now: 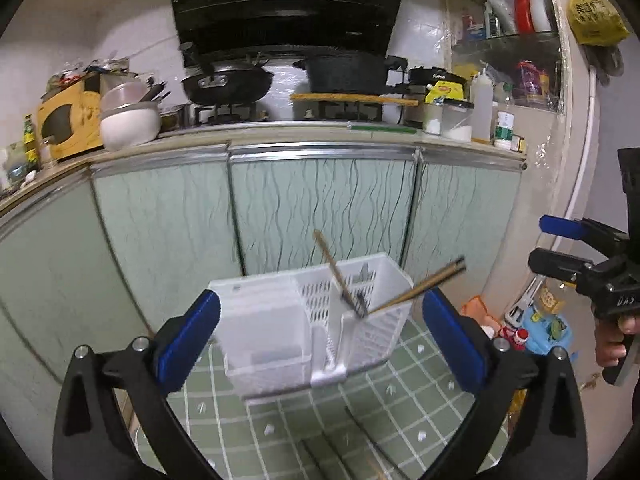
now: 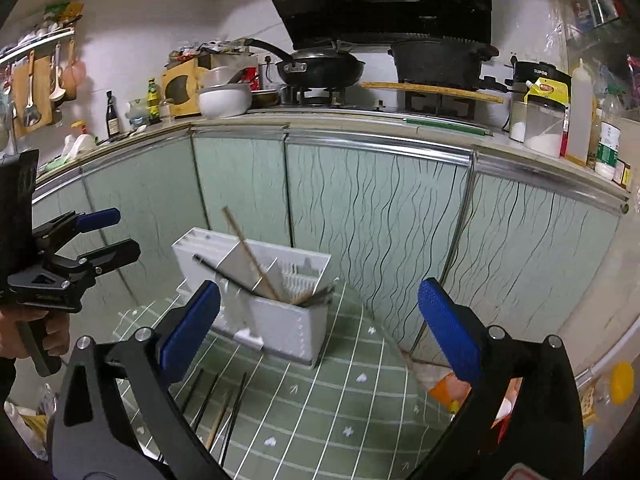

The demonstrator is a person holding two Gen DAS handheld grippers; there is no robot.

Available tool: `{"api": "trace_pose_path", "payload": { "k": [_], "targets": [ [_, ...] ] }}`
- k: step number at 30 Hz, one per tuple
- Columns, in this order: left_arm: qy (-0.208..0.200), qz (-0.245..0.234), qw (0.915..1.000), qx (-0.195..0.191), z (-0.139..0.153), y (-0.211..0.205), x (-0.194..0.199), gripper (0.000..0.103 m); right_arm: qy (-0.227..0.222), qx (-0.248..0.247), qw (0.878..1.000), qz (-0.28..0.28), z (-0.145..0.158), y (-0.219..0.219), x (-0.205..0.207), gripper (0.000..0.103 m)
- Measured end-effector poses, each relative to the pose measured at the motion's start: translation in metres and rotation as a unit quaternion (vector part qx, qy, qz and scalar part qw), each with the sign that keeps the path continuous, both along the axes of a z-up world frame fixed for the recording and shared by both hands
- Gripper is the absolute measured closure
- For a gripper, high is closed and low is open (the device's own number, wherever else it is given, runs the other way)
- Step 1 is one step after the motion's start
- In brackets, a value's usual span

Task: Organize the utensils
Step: 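Move both open grippers back down to the remaining chopsticks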

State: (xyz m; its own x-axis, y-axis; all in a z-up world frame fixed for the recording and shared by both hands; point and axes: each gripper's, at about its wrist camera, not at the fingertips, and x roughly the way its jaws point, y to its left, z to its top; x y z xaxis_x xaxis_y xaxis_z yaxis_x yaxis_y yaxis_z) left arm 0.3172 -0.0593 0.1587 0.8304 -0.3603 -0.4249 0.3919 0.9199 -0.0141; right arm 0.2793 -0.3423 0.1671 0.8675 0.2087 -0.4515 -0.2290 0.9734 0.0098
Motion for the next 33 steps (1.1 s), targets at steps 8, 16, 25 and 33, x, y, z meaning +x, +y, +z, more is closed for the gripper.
{"api": "trace_pose_path", "payload": {
  "k": [8, 16, 25, 33],
  "targets": [
    [0.001, 0.018, 0.9998, 0.011, -0.023, 0.023, -0.051, 0.005, -0.005, 0.002, 1.0, 0.01, -0.027, 0.012, -0.043, 0.008],
    [0.006, 0.019, 0.9994, 0.028, -0.047, 0.032, -0.087, 0.005, 0.013, -0.004, 1.0, 0.011, -0.067, 0.023, -0.069, 0.008],
    [0.011, 0.012, 0.9991, 0.04, -0.083, 0.043, -0.111, 0.005, 0.019, -0.014, 0.999, -0.024, -0.104, 0.033, -0.097, 0.008],
    [0.012, 0.01, 0.9984, 0.054, -0.124, 0.053, -0.131, 0.005, 0.03, -0.023, 0.998, -0.046, -0.131, 0.049, -0.118, 0.008]
  ]
}}
